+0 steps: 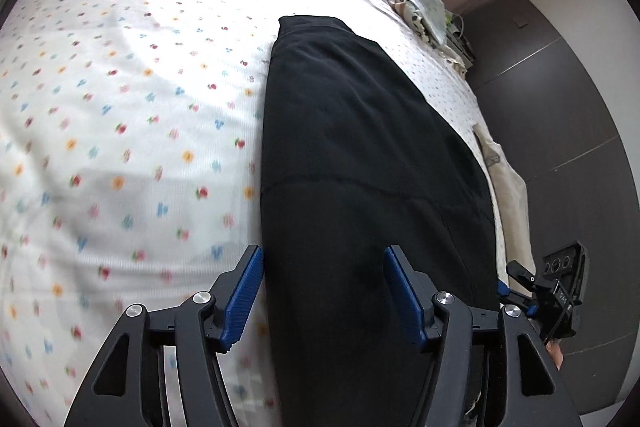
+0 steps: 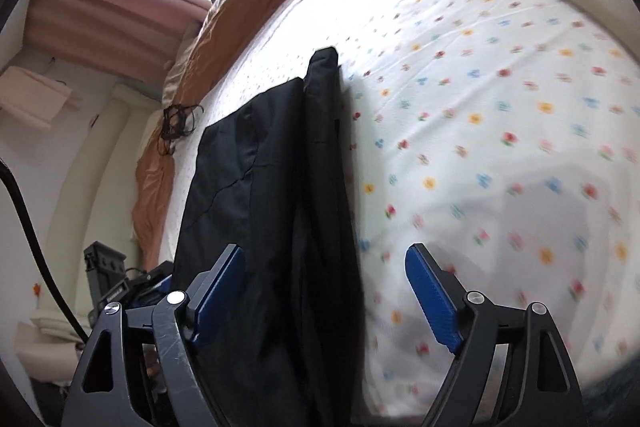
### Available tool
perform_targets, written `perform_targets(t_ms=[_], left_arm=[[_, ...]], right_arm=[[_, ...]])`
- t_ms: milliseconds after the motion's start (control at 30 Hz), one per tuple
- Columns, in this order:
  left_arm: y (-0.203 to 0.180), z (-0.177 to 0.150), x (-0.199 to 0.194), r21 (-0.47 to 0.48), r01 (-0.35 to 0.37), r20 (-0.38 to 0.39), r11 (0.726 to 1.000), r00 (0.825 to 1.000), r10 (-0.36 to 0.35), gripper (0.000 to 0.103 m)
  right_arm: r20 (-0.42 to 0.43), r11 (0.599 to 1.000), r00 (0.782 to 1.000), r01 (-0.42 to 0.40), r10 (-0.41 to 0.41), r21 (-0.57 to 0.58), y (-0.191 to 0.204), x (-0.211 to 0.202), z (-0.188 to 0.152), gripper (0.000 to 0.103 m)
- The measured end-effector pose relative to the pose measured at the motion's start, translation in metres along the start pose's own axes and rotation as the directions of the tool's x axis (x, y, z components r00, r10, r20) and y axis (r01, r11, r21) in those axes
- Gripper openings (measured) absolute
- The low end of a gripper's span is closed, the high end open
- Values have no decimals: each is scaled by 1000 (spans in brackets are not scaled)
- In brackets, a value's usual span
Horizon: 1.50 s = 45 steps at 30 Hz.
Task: Fold large clothes
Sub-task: 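Close the right gripper on the folded black jacket beside the left gripper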
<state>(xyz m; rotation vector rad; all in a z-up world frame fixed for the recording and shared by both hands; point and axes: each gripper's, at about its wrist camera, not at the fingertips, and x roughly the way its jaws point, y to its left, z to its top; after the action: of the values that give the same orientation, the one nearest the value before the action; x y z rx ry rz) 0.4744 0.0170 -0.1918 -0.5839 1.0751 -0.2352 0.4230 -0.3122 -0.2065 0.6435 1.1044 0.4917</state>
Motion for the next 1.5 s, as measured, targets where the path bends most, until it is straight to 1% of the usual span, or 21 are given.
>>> perform_targets(t_ms=[133,300,433,500,667,767,833,867,900,967,1000,1067,1133,1200,1267,1333,1400,1433,1500], left_arm=[[4,16,13,8,5,-3,1000,1000,-5,63],[7,37,24,21,12,-3,1000,1000,-12,63],[3,50,29,42,-4,1,999,1000,4,62],[-1,53,30,53,-11,-1,999,1000,11,59],[-28,56,29,123,-22,12,992,1000,21,59],[-34,55,31,144,-28,8,989,1000,27,59],[-30,59,37,136,-45,-4,990,999,46,59],[-26,60,39,125,-48,-5,991,999,49,59],[-20,62,40,109,-46,-2,993,999,47,59],[-11,70,44,77,-44,5,996,999,44,59],[-6,73,45,59,-39,5,997,999,38,59],[1,77,48,30,-12,-1,999,1000,12,59],[2,81,52,28,-13,-4,1000,1000,13,59],[1,83,57,32,-23,-4,999,1000,23,59],[0,87,63,20,-32,-12,999,999,32,59],[-4,88,61,22,-44,-11,999,999,44,53],[-11,87,55,42,-50,-1,998,999,50,39],[-14,85,51,50,-50,5,998,999,50,36],[-22,83,41,67,-46,21,997,999,45,26]], right_arm=[[-38,1000,999,-10,9,-8,0,26,17,83],[-68,999,997,-39,37,-25,7,49,40,82],[-104,997,992,-74,70,-33,16,67,55,82],[-121,995,989,-89,84,-35,20,76,60,82],[-158,992,982,-115,107,-44,30,95,72,82],[-162,990,978,-137,131,-31,28,100,77,82],[-153,992,981,-122,116,-28,27,103,80,69],[-153,994,983,-109,104,-20,23,105,81,50],[-156,992,980,-124,123,-1,19,107,82,38],[-156,987,975,-160,161,17,13,109,82,27],[-148,985,973,-174,175,21,10,108,80,24],[-132,979,970,-199,202,34,6,106,78,21],[-123,977,969,-212,215,39,3,106,77,20],[-120,977,970,-208,212,41,4,108,76,20],[-125,982,974,-188,191,34,7,107,76,20],[-128,986,978,-166,167,21,10,101,74,20],[-121,988,981,-154,153,2,15,94,74,17],[-113,988,983,-151,148,-19,23,89,73,17],[-96,987,985,-151,145,-56,36,76,71,15]])
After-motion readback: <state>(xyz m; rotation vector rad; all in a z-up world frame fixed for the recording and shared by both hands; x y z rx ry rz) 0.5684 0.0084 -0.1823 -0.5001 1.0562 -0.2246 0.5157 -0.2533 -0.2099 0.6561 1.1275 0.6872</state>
